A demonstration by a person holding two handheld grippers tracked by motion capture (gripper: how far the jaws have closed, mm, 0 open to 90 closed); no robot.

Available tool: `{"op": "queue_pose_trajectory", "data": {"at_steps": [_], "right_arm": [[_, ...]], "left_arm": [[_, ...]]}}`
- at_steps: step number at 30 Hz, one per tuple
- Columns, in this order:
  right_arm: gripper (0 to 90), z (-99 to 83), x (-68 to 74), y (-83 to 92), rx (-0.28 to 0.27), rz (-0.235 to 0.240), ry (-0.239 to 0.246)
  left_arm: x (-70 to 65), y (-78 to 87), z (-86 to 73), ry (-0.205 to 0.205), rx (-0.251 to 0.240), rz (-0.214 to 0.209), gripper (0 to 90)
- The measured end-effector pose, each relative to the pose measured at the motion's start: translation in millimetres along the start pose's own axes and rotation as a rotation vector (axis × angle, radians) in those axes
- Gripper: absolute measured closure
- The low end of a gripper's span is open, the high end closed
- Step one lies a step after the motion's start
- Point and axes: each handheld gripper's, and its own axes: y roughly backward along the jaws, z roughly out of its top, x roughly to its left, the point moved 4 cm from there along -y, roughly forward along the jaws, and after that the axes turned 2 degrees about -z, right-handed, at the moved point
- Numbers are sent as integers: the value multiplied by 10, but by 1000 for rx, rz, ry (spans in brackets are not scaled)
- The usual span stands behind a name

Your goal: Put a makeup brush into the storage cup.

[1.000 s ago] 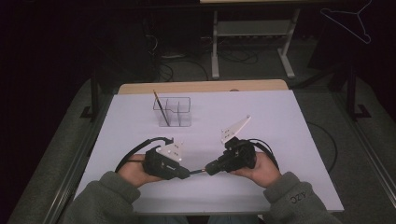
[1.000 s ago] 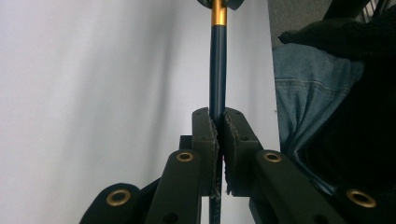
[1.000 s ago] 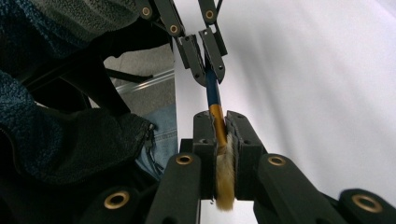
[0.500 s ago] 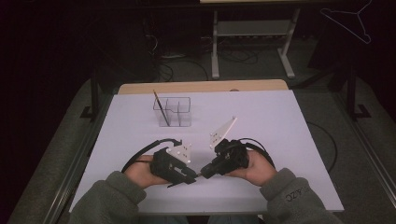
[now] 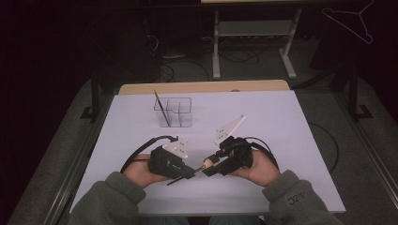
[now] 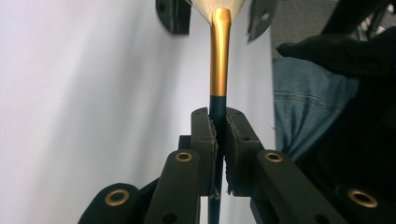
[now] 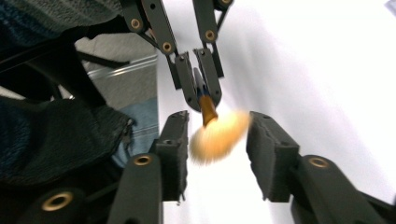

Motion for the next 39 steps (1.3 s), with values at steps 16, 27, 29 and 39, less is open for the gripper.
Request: {"op": "queue_pose_trajectory", "data": {"at_steps": [16,27,29,39], "right_arm": [[475,-227,-120,148,-38,-103,-60],[447,-336,-147,209,-39,-140,-94],[443,-350,-157,221,-41,-149,-90],[410,-434,-185,261,-37,-176,-105]], "left_arm": [[195,137,-60,126,-74,78,833],[274,178,-83,167,-88,99,833],[285,187,-85,171,-86,104,833],[347,234,-95,194,-99,125,833]]}}
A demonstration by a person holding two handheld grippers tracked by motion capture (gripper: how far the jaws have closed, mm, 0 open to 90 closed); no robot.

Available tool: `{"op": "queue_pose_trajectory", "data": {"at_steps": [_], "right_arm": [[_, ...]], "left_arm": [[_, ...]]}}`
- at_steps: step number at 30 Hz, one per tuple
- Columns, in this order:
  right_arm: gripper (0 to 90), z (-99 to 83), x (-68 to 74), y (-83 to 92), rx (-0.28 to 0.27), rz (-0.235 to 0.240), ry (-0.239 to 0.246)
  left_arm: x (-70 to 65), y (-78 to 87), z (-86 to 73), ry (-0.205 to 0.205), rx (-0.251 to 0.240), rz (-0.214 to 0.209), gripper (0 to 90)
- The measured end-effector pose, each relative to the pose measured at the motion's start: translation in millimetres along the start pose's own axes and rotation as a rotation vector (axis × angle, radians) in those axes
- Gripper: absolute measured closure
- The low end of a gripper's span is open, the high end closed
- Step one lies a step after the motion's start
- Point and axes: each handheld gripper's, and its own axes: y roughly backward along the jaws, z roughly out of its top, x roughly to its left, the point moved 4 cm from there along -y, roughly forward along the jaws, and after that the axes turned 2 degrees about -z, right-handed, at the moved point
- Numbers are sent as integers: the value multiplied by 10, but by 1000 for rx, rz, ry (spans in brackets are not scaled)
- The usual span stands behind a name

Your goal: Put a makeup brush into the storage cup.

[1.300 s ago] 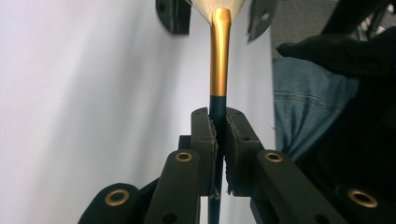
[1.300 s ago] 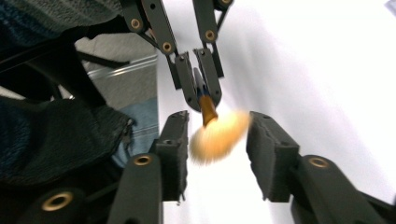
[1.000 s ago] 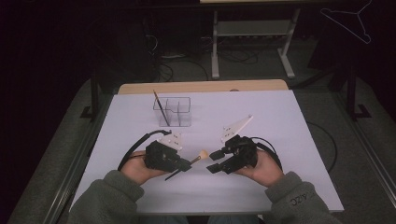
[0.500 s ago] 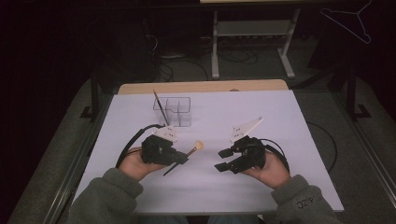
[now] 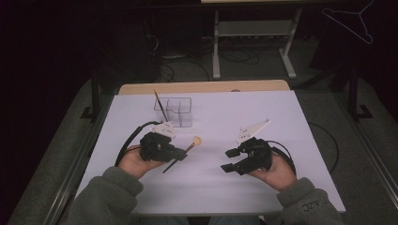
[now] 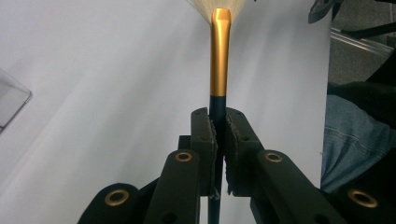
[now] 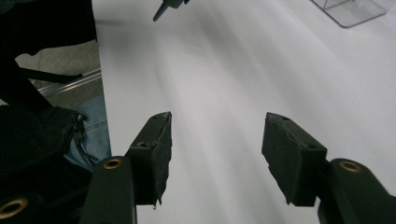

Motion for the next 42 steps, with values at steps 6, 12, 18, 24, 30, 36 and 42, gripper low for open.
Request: {"op": "queue_pose_trajectory", "data": {"at_steps": [6,12,18,24,30,36,42], "right_arm": [[403,-50,-24,26,2,-8,-8],[397,-114,-59,60,0,-23,-12],[384,-163,-86,92,-3,-39,-14],[375,-216,-112,123,-9,-42,-32],[367,-267,-139,152,-14,-50,-40],[355,-315,-172,195,-26,-60,-48],[345,-361,-206,224,-30,-70,-60]], "left_arm": [[49,34,3,9,-7,17,833],[114,74,3,33,-21,32,832],[177,110,16,58,-37,47,833],[253,153,26,71,-58,64,833],[329,200,29,108,-78,77,833],[422,248,48,129,-98,94,832],[508,301,75,153,-119,115,832]]}}
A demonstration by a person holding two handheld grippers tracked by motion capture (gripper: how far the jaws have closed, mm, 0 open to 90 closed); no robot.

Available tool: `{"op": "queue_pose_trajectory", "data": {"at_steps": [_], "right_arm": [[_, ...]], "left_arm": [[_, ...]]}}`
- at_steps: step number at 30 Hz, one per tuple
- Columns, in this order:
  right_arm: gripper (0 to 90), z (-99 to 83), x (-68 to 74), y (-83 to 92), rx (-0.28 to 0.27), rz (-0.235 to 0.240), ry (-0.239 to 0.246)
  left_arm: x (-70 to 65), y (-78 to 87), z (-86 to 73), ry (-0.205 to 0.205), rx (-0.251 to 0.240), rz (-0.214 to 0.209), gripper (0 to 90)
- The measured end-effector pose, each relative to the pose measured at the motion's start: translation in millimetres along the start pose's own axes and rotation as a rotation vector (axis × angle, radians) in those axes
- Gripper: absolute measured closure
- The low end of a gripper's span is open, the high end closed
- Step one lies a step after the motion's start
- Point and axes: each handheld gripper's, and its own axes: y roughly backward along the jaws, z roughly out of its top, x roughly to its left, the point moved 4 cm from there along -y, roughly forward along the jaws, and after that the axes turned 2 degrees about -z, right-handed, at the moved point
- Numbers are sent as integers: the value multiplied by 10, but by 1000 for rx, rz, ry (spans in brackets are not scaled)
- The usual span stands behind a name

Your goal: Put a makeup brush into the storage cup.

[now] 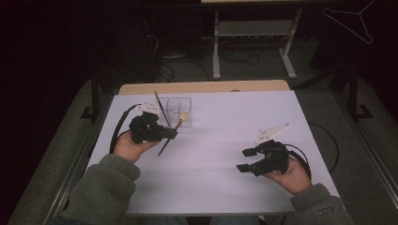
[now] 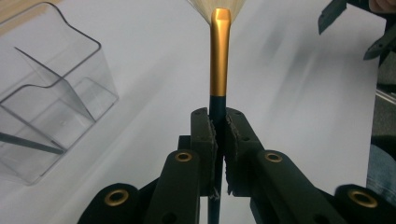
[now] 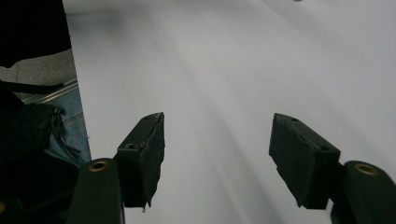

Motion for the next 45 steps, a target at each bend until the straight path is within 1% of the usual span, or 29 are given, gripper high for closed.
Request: {"op": "queue_pose_trajectory", "data": {"at_steps": [1,2,3,4,5,6,9,13,15,16,21,22,24,25,27,29,31,32,38,39,40,42,44,45], "right_arm": [[345,-5,0,3,-2,2,-2],[344,-11,-2,3,-1,2,-2],[342,-19,-2,4,2,1,-5],[341,-27,-6,2,0,2,-4],[339,-35,-6,2,1,2,-5],[338,-42,-5,2,1,3,-6],[335,-65,-9,8,-1,-3,-2],[334,-89,-10,23,-9,-4,-12],[334,-97,-13,27,-11,-6,-20],[334,-101,-17,30,-12,-5,-21],[333,-104,-26,33,-17,-2,-24],[333,-104,-30,30,-17,-2,-20],[333,-105,-36,23,-19,-4,-14],[333,-106,-35,24,-18,-3,-15],[334,-108,-35,27,-18,-1,-19],[333,-113,-41,27,-17,0,-25],[333,-121,-52,24,-19,0,-21],[333,-125,-54,24,-18,2,-24],[332,-135,-79,52,-31,-3,-32],[331,-138,-82,58,-30,-4,-33],[330,-140,-83,64,-29,-5,-38],[330,-144,-86,72,-32,-7,-41],[329,-145,-101,76,-41,-10,-30],[329,-145,-100,81,-41,-10,-36]], "left_arm": [[12,0,6,9,-8,1,832],[31,4,14,7,-10,4,833],[44,7,19,16,-13,3,832],[58,10,27,20,-17,11,832],[77,14,36,20,-19,11,832],[89,18,45,29,-22,11,833],[135,30,82,32,-25,17,832],[195,56,148,41,-49,32,832],[227,73,184,54,-73,34,832],[243,84,193,55,-73,36,832],[370,135,267,85,-112,57,832],[401,144,280,88,-121,56,832],[455,163,308,103,-137,69,832],[484,170,327,111,-146,69,832],[546,189,369,118,-162,82,832],[607,204,421,135,-187,83,832],[659,212,470,142,-195,98,832],[687,219,492,137,-190,102,832],[823,243,619,155,-211,135,832],[851,248,639,152,-213,140,832],[872,252,663,160,-223,145,832],[922,255,711,161,-237,154,832],[978,251,750,163,-237,172,832],[1004,248,768,161,-238,175,832]]}}
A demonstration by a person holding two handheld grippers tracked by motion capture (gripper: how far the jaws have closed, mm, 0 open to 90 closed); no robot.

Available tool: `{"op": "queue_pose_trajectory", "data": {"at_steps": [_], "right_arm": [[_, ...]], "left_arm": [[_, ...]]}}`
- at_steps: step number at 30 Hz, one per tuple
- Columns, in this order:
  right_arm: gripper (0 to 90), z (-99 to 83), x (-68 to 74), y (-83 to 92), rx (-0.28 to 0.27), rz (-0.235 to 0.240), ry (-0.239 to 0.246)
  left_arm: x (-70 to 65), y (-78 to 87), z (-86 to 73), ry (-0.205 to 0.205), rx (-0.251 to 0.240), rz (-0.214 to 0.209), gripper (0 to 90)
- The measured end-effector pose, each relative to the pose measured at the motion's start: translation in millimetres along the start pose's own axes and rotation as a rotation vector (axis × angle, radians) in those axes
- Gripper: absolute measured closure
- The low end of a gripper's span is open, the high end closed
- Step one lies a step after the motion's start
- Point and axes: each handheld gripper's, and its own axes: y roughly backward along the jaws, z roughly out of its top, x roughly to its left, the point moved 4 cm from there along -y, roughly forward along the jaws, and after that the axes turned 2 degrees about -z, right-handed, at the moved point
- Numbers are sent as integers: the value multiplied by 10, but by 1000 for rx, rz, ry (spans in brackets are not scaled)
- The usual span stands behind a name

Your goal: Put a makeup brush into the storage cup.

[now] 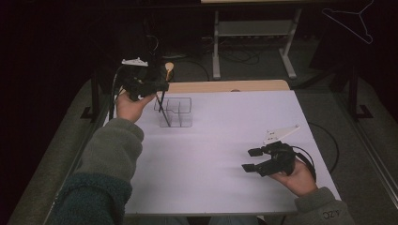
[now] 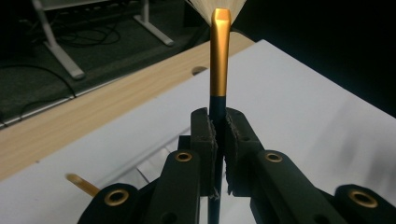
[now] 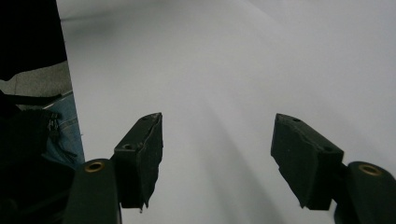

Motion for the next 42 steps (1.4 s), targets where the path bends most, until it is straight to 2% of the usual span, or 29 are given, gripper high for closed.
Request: {"op": "queue_pose_trajectory", "data": {"at_steps": [8,12,17,19,23,26,31,33,35,38,40,41,42], "right_arm": [[328,-15,-34,19,-14,5,-9],[328,-43,-49,29,-15,4,-14],[328,-54,-49,38,-17,6,-22],[327,-53,-51,34,-18,7,-22],[327,-53,-52,26,-18,9,-15],[327,-50,-49,22,-16,11,-18],[327,-49,-50,19,-18,12,-16],[327,-50,-51,16,-18,12,-14],[327,-50,-52,13,-18,13,-15],[327,-50,-51,11,-18,13,-15],[327,-49,-51,8,-19,13,-14],[327,-49,-48,8,-18,13,-14],[327,-48,-46,8,-17,14,-15]], "left_arm": [[168,-150,55,21,-36,43,832],[252,-211,-5,30,-21,66,832],[323,-240,-70,37,-32,87,832],[348,-241,-94,23,-38,103,832],[388,-249,-146,32,-48,110,832],[410,-272,-197,32,-33,112,831],[446,-294,-272,47,-50,113,831],[458,-304,-310,64,-48,116,832],[477,-311,-347,64,-34,115,831],[479,-321,-387,72,-39,111,830],[481,-330,-412,60,-36,112,829],[472,-336,-424,76,-41,110,828],[486,-330,-438,58,-29,109,828]]}}
